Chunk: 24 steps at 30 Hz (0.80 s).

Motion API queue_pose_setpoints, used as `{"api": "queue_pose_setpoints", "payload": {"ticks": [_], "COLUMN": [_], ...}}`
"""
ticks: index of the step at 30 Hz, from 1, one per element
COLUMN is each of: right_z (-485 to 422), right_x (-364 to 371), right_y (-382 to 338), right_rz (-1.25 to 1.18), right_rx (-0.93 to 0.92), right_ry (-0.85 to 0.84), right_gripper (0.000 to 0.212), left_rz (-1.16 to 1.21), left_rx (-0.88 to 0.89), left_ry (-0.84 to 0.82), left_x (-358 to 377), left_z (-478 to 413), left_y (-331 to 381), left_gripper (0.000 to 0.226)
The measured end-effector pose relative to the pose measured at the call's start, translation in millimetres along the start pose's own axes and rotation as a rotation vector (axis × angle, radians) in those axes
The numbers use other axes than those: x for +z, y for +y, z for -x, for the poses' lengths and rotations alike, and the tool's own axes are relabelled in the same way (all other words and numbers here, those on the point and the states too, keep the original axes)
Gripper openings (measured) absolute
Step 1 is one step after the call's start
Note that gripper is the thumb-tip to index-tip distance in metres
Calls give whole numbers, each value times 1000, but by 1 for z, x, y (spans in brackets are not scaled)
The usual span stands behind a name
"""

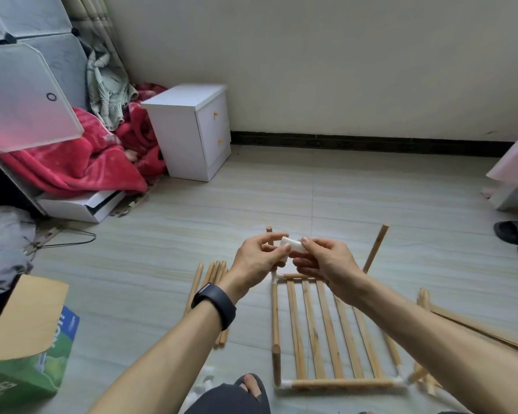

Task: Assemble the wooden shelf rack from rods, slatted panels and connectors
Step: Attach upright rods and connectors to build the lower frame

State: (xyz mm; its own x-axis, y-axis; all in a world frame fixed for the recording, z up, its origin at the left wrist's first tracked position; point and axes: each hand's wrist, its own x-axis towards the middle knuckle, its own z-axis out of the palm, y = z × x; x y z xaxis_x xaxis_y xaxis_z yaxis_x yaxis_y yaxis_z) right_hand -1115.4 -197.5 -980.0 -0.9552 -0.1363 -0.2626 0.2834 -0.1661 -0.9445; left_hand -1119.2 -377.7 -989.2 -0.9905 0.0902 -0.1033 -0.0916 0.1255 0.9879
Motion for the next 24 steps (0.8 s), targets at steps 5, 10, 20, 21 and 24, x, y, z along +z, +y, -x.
{"api": "queue_pose_setpoints", "payload": {"ticks": [5,10,20,21,24], "right_z": [1,0,-33,-38,-59], "right_x": [0,1,1,-1,-2], "right_y": [-1,-1,32,37,49], "right_rz": [90,132,537,610,626], "right_rx": [-55,-89,-30,-22,-14], "right_ry": [-34,-53,82,90,83], "right_gripper": [22,19,34,35,39], "left_rz": [-33,21,-608,-604,-627], "left_rx": [28,-1,172,145,81], "left_ry": [148,75,177,188,169], "left_x": [-2,-4,-27,-33,-45], "left_z": [-2,-9,-51,-59,-83], "left_y": [0,-1,3,3,-1], "left_gripper": [23,16,26,34,43]}}
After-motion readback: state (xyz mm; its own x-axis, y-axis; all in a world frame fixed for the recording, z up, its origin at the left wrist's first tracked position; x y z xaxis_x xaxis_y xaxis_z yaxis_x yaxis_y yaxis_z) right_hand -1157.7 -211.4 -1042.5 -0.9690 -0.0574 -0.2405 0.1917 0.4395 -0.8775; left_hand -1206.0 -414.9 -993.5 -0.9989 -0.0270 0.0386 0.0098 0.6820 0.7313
